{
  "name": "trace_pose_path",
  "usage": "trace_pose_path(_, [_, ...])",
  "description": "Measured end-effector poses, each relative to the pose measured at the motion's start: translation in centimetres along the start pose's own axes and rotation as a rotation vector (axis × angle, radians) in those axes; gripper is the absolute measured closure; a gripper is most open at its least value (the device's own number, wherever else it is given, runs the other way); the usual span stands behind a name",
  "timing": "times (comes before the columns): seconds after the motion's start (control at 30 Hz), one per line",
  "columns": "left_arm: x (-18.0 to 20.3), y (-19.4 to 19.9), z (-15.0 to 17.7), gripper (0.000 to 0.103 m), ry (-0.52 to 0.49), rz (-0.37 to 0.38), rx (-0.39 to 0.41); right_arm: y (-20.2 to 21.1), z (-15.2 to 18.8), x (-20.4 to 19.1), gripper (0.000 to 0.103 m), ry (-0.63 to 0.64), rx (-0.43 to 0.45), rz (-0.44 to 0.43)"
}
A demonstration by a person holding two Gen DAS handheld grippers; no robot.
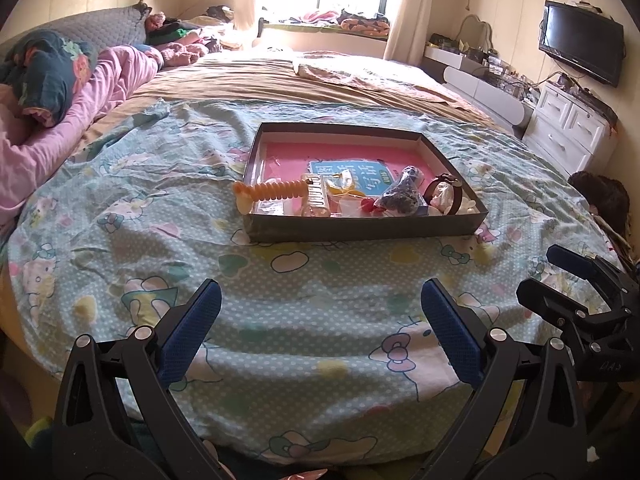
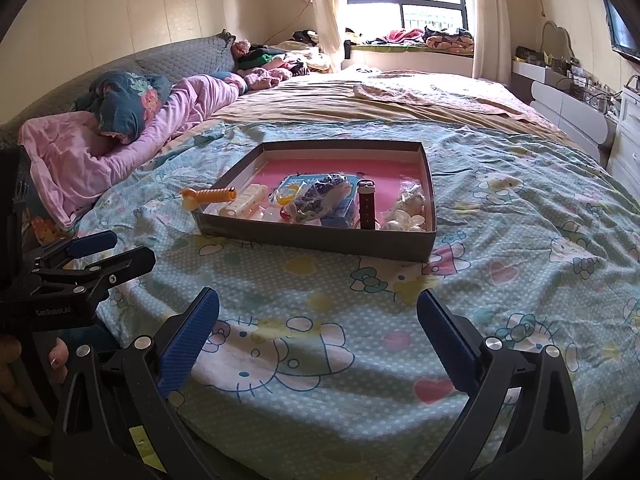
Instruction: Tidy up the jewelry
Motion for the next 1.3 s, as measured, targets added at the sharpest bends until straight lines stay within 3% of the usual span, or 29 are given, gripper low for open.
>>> trace_pose_path(1.3, [-0.6, 0.24, -0.02, 0.009, 0.01, -0.02, -0.005, -0.08, 0.1, -0.67, 0.004, 0.01, -0.018, -0.011])
Point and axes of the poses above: each gripper's, at about its wrist camera, not at the fingertips, and y roughly against the way its jaws point, x to its right, z to its underside, the point moved 4 cm from there along -y, roughly the way its jaws point, and after that the axes turned 9 degrees about -z, right-handed, at the moved point
